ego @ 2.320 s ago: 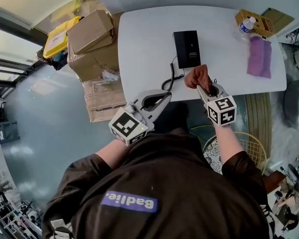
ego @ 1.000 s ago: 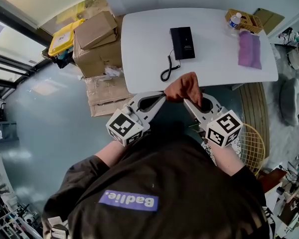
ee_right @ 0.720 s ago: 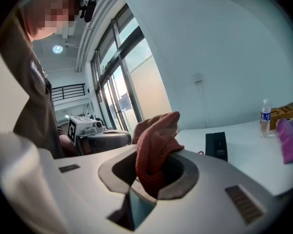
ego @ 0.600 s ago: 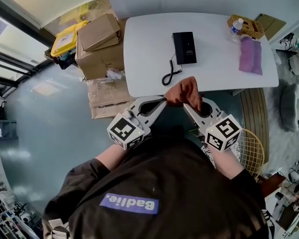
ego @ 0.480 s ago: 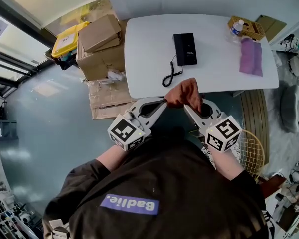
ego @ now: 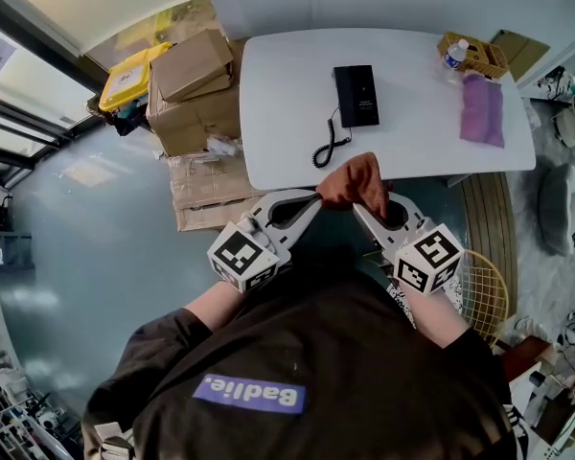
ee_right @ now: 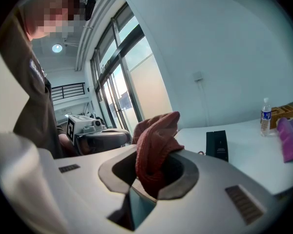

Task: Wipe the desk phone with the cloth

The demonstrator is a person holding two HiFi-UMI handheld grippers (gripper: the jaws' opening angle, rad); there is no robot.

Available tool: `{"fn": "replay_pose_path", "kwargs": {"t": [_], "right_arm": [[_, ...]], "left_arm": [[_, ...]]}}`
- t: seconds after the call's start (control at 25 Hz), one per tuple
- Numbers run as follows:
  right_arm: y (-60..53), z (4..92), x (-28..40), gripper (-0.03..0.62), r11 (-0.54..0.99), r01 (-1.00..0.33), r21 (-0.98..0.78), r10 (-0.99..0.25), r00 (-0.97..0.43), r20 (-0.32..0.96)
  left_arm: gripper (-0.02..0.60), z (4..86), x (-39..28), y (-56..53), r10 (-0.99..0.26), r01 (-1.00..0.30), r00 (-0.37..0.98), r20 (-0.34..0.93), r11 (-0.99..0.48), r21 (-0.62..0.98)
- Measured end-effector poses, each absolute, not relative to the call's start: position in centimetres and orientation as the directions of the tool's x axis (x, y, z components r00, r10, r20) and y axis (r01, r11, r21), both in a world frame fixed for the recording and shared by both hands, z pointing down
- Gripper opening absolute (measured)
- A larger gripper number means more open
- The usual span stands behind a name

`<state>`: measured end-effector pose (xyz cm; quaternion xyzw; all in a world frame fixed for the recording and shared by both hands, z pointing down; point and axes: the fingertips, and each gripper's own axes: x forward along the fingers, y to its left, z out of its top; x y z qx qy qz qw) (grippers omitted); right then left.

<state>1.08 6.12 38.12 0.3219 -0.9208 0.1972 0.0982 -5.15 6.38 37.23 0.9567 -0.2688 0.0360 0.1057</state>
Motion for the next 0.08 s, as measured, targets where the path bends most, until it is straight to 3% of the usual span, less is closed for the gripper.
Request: {"fn": "replay_pose_path", "kwargs": {"t": [0.08], "right_arm": [[6.23,38.21,1.03,0.094,0.715,-0.631,-0.301,-0.552,-0.774,0.311]], "left_arm": [[0.015,37.26,-5.22,6.52,-0.506,-0.522,0.853,0.128,-0.833,0.185]]}}
